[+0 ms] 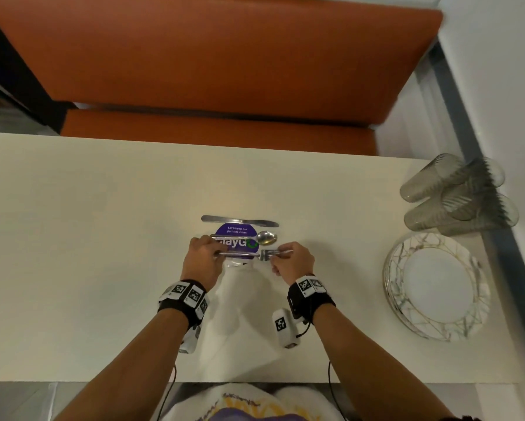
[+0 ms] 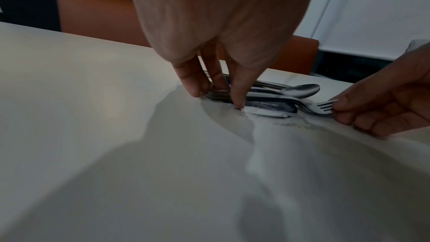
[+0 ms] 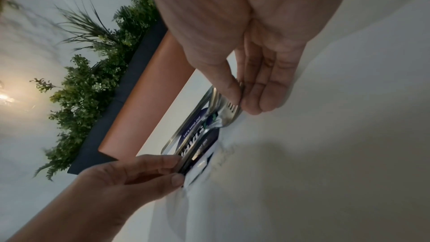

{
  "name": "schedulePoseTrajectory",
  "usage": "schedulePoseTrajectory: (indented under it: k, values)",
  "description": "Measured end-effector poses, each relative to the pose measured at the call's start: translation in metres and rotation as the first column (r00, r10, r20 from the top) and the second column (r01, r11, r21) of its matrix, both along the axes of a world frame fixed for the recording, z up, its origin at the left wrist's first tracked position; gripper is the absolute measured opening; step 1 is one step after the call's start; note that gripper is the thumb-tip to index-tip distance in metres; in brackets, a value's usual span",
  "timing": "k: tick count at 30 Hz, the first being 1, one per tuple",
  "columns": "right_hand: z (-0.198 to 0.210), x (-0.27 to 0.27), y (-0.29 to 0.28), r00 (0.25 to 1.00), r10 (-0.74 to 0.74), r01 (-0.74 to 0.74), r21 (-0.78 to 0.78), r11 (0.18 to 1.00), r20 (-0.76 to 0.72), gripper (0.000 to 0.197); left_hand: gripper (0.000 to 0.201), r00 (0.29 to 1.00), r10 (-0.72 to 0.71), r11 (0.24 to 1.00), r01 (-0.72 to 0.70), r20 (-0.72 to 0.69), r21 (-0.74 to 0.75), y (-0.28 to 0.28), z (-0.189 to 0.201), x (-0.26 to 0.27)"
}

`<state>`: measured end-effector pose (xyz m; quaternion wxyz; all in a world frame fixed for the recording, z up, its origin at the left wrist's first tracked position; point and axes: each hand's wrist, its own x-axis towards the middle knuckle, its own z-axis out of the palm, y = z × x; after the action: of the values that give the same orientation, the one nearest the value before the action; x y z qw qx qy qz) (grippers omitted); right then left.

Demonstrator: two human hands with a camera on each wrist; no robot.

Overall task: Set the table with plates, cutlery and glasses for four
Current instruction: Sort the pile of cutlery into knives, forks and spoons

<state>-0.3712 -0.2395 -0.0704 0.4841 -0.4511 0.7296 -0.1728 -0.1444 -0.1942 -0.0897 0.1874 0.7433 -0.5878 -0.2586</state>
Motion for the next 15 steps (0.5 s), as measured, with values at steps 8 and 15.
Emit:
schedulePoseTrajectory:
  k: [8, 15]
  values:
    - [-0.010, 0.001, -0.001, 0.999, 0.049, -0.049, -0.015, 0.999, -0.009, 0.012, 0.025, 0.999, 0.029, 0.998, -0.029, -0.015, 0.051, -0.002, 0.000, 0.000]
    - [-0.004, -0.005, -0.001, 0.982, 0.164, -0.161, 0.039, 0.986, -0.092, 0.034, 0.028, 0.999, 0.017, 1.000, -0.017, 0.031, -0.011, -0.001, 0.009, -0.003]
